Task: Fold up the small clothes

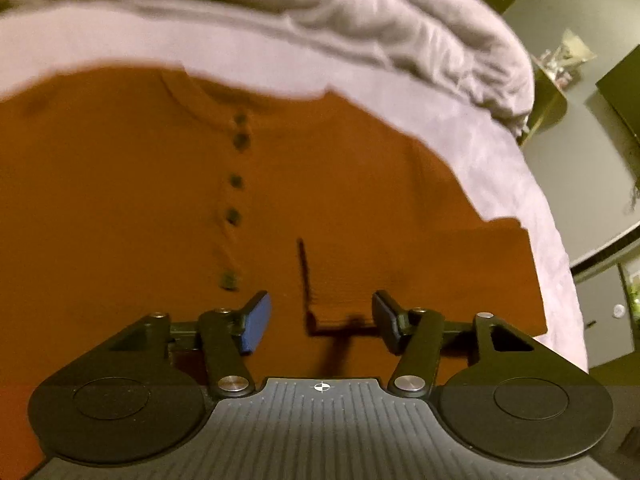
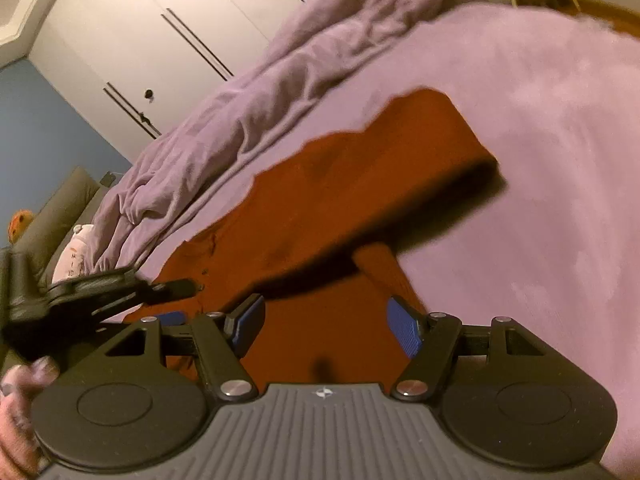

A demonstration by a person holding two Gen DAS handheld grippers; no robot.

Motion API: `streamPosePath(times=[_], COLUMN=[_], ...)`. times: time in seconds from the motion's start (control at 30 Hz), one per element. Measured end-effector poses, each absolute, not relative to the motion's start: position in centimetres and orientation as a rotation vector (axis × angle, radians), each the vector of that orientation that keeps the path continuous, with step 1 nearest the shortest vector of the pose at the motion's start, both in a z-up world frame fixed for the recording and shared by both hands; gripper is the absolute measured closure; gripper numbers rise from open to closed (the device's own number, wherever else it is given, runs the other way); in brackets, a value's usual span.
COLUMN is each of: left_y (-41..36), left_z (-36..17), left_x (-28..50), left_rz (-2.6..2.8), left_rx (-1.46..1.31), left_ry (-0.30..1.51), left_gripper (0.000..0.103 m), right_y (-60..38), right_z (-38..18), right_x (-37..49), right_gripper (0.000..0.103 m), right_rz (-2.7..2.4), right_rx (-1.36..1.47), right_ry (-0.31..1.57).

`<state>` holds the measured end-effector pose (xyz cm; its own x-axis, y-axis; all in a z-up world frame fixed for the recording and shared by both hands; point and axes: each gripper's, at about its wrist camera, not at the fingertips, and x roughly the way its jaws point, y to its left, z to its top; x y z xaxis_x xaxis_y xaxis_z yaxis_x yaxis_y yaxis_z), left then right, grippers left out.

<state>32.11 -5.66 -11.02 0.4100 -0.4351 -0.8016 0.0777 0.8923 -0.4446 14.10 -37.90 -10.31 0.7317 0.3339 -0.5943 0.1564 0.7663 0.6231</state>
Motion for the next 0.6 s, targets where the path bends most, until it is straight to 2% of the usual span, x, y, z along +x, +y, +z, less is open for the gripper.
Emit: streamPosePath(times=[0.17, 0.23, 0.3, 0.43, 0.6], left_y=[-6.3, -6.3, -6.7, -7.3, -3.5], left_z=[-12.5, -12.5, -13.0, -12.0, -6.2], left_x=[33.5, 33.9, 34.5, 34.7, 33.6], left_rz=[-0.346, -0.358, -0.348, -0.363, -0.383], left_rx=[-0.437, -0.502, -0.535, -0.521, -0.505], left_ry=[1.124, 1.130, 1.159, 1.153, 0.980], left_gripper=[0.049, 0.059, 0.095, 0.095, 0.096], right_y=[-38.8, -38.5, -38.4, -38.4, -38.0], right_z=[-10.8, -10.7, -10.7, -10.5, -9.8], right_x=[13.4, 13.6, 13.8, 14.4, 15.3], right_gripper=[0.034, 0.034, 0.034, 0.034, 0.034], right_rz=[0.137, 0.140, 0.138, 0.126, 0.140], right_rx=[0.755, 0.761, 0.774, 0.803, 0.779], right_ry=[0.743, 0.736, 0.729, 0.723, 0.724])
